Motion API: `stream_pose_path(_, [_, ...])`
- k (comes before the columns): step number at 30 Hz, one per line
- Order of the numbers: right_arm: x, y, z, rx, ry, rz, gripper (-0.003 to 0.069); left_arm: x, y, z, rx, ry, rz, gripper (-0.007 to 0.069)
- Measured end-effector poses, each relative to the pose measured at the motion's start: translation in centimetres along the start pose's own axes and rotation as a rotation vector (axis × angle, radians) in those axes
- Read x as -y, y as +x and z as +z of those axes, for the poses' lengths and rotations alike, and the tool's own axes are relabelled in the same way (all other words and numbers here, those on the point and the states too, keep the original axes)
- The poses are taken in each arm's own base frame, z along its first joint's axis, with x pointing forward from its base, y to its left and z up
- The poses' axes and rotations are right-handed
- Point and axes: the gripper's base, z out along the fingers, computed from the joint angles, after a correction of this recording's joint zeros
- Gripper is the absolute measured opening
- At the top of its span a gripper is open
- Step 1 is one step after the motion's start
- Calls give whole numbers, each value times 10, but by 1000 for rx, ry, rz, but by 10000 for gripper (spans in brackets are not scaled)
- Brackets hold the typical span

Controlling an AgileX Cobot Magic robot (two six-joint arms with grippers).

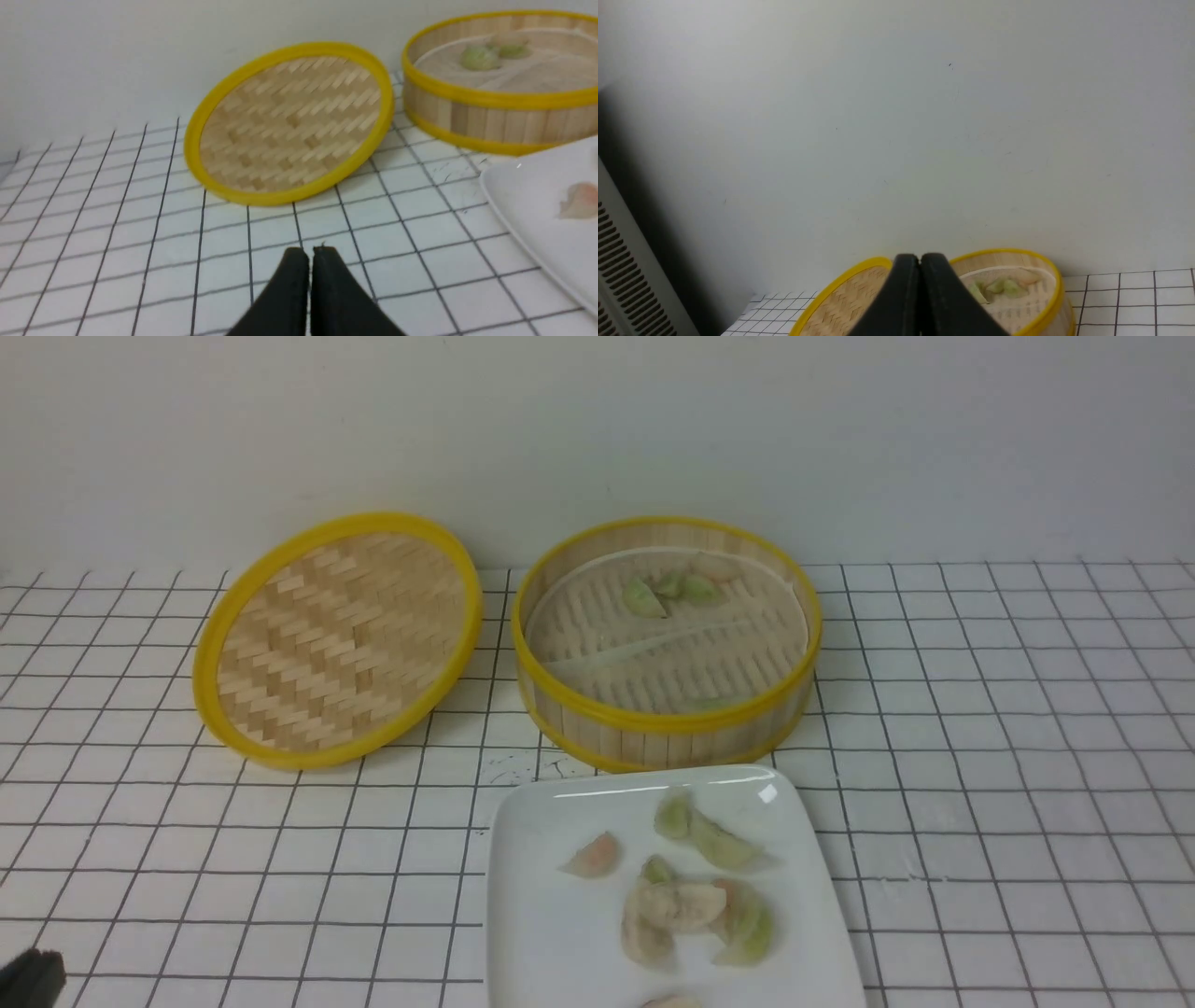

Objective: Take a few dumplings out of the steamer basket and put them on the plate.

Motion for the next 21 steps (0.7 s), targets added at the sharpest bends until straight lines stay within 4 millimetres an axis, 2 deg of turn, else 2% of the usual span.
stream_pose_path(2, [0,0,0,-1,1,0,-15,0,17,5,-47,-17,-7,-6])
stream_pose_path(5, [0,0,0,-2,2,0,-15,1,29,8,-84,-22,-10,-6])
stream_pose_path(21, [0,0,0,-4,5,-1,-15,1,29,8,-85,-24,-11,-6])
